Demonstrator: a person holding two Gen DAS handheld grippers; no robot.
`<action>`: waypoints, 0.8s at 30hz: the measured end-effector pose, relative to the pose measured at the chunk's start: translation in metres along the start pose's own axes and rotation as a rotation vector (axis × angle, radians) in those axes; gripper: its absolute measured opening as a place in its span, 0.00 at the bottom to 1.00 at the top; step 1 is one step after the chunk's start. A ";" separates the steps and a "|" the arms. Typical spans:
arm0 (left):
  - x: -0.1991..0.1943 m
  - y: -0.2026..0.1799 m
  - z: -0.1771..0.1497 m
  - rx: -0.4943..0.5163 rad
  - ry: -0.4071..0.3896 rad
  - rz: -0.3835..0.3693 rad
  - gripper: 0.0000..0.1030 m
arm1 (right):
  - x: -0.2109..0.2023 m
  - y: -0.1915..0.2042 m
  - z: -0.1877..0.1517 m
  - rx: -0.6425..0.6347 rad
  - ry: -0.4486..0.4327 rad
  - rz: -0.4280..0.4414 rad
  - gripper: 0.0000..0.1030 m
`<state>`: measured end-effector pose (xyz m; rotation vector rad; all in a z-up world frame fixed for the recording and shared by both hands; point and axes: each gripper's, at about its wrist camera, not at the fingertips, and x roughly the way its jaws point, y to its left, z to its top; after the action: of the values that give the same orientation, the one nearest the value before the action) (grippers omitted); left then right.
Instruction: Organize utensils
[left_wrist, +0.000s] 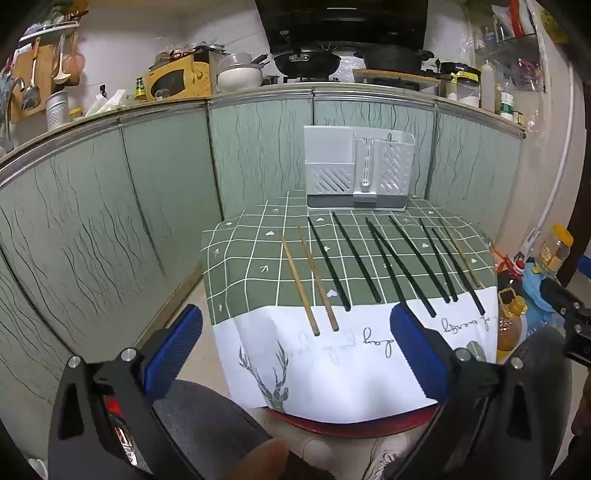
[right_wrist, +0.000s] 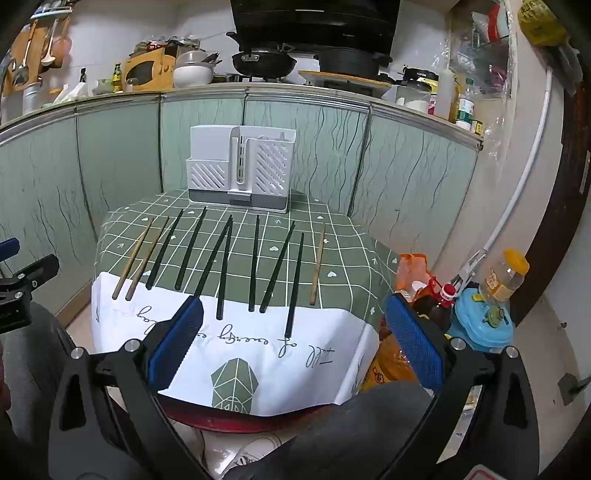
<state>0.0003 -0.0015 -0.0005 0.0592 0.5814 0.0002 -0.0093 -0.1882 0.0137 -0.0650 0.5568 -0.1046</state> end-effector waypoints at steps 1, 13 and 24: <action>0.000 -0.001 0.000 0.004 -0.001 0.003 0.95 | 0.000 0.000 0.000 0.002 0.000 -0.001 0.92; 0.000 -0.003 0.000 0.016 -0.001 0.041 0.95 | 0.002 -0.012 -0.001 0.017 0.013 -0.004 0.92; 0.000 -0.006 -0.001 0.034 -0.018 -0.005 0.95 | 0.005 -0.010 -0.003 0.018 0.022 -0.009 0.92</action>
<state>-0.0007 -0.0077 -0.0020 0.0906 0.5631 -0.0153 -0.0078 -0.1990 0.0093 -0.0487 0.5772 -0.1194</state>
